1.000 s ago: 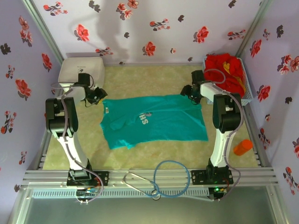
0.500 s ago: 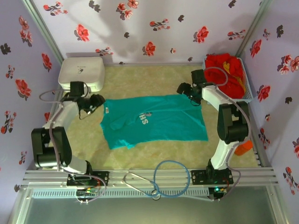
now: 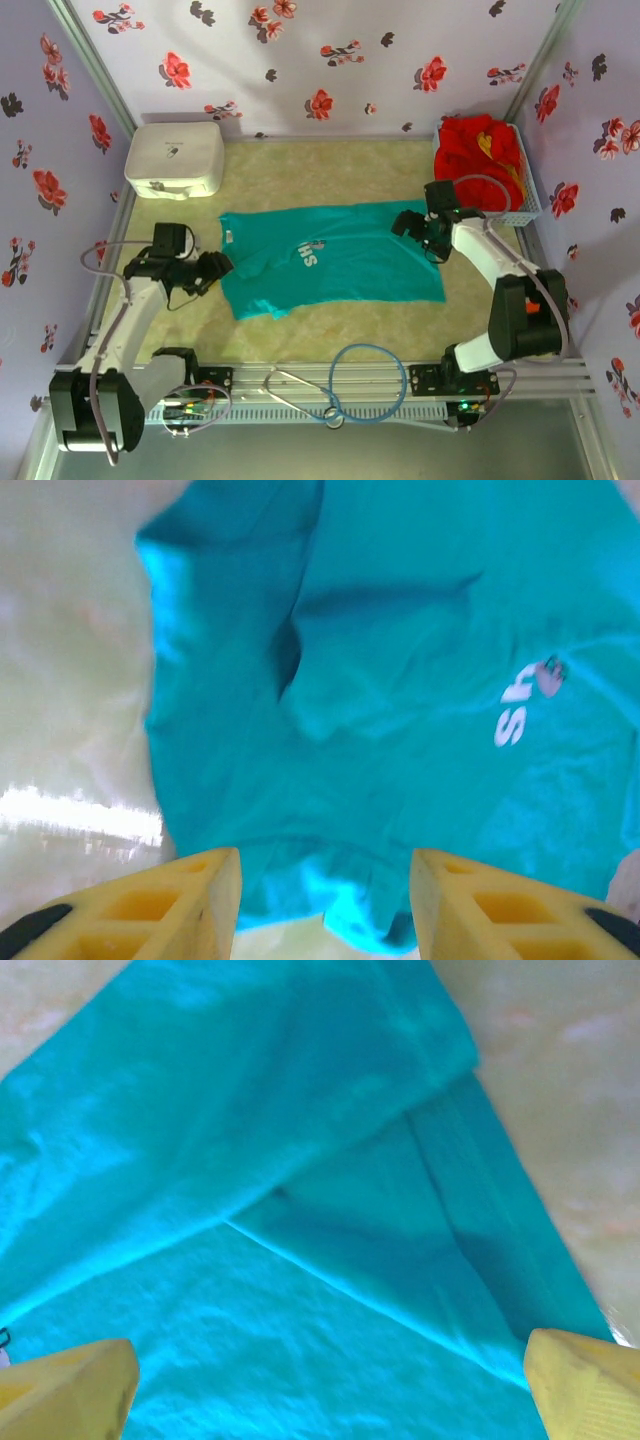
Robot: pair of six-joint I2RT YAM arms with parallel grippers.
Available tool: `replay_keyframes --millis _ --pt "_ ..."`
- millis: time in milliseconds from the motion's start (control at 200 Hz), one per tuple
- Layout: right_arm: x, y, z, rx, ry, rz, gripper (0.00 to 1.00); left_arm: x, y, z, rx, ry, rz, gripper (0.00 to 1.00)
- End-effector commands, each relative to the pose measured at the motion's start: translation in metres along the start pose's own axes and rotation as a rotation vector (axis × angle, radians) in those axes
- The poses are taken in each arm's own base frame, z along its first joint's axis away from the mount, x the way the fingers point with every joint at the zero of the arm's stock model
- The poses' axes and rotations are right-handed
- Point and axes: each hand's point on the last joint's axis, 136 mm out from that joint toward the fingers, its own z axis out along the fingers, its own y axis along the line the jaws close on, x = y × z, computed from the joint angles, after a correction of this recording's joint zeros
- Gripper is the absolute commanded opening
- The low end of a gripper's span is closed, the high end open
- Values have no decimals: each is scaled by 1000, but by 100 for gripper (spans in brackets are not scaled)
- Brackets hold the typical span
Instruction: Fold and stack the t-shirts
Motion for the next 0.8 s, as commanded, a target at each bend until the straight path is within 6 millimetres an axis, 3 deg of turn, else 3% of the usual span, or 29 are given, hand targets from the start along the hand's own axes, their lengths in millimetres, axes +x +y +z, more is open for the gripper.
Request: replay_keyframes --millis 0,100,335,505,795 --pt "27 -34 -5 78 65 100 95 42 21 2 -66 110 -93 46" --pt "39 -56 -11 136 86 143 85 60 33 4 -103 112 -114 43" --pt "67 -85 -15 181 118 207 71 85 58 25 -179 122 -137 41" --pt "87 -100 -9 205 149 238 67 83 56 39 -144 84 -139 41" --pt "101 -110 -1 230 178 254 61 76 56 47 -146 45 -129 38"
